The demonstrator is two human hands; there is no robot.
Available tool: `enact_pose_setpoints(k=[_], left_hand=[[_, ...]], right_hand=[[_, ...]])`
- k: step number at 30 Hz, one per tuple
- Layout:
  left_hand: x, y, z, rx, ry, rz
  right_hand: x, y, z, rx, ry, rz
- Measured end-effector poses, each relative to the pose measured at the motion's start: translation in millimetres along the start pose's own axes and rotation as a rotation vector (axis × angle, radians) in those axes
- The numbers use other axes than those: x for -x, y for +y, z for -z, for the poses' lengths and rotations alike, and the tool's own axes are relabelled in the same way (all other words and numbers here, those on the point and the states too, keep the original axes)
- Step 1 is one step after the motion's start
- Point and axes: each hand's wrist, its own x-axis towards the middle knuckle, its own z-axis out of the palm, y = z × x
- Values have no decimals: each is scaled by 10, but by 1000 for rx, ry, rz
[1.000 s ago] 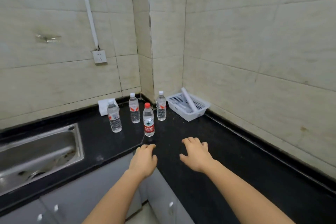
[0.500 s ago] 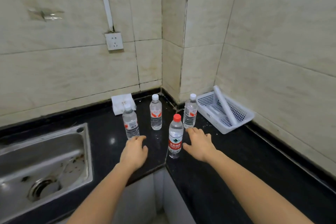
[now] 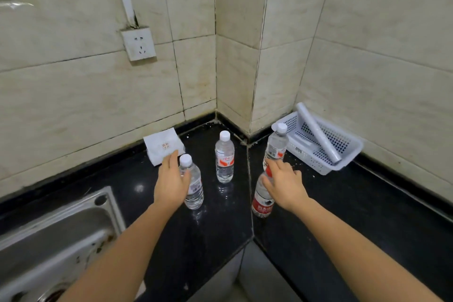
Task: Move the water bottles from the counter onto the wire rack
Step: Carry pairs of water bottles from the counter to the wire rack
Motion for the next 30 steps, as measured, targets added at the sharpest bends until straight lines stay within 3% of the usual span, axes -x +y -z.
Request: enact_pose_setpoints(k=[8,16,23,30], left_hand=[[-369,-304,-4,-1,-136,-268],[-603,-147,75,-113,-270,-373],[-207,419,-201,-53,-416,-618],[564,1541,-680,141,-587,-777]], right_hand=[[128,25,-217,77,142,-15],[286,108,-71,126,150,-59],[713,382,267,-54,146,-295],[1748,904,855,-170,240,-543]])
